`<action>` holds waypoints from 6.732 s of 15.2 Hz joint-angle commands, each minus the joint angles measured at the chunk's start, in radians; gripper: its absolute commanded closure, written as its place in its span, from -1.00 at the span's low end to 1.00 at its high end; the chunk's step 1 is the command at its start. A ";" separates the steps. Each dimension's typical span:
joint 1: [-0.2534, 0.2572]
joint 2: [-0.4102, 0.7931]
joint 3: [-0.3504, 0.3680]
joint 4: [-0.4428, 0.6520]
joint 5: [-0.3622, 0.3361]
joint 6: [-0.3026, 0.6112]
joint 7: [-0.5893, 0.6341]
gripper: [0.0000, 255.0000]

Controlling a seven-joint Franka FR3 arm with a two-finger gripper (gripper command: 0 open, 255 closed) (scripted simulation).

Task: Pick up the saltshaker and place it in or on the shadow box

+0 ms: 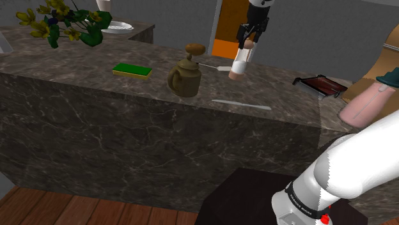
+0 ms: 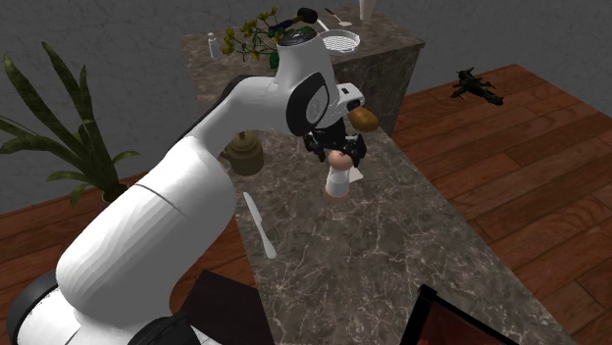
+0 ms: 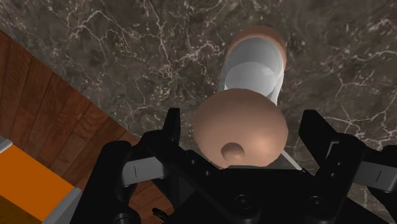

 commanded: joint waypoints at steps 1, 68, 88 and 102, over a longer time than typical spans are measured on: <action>-0.002 0.002 -0.003 -0.015 -0.001 0.019 0.001 -1.00; -0.204 -0.009 -0.442 0.442 0.061 -0.293 -0.735 1.00; -0.303 0.107 -0.672 0.478 0.191 -0.199 -1.032 1.00; -0.310 -0.021 -0.625 0.168 0.101 0.005 -0.968 1.00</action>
